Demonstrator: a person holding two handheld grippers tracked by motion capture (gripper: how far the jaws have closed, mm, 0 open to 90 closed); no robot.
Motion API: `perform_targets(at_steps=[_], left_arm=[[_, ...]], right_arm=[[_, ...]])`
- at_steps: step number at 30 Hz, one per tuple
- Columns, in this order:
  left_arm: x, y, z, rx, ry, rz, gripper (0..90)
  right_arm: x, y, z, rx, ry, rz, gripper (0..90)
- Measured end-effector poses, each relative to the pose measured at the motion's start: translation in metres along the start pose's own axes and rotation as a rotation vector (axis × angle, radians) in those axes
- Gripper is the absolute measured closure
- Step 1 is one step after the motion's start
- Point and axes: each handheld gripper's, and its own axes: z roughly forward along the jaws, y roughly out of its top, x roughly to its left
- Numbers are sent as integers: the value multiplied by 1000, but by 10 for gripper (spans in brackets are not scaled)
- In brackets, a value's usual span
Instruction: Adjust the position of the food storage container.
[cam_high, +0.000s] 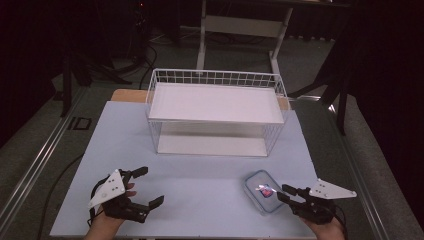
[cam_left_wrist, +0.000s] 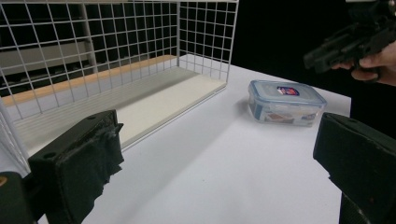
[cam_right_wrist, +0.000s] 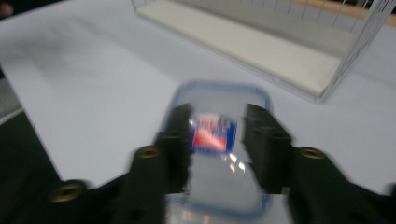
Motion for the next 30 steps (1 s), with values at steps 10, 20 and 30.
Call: perform_targets(at_steps=[10, 20, 30], left_arm=[[0, 1, 1, -2, -2, 6, 19], [-1, 1, 1, 3, 3, 13, 19], [0, 1, 1, -1, 9, 5, 19]], right_arm=[[-11, -31, -16, 133, -20, -44, 900], [-20, -50, -4, 209, -23, -20, 900], [-27, -44, 15, 210, -26, -1, 900]])
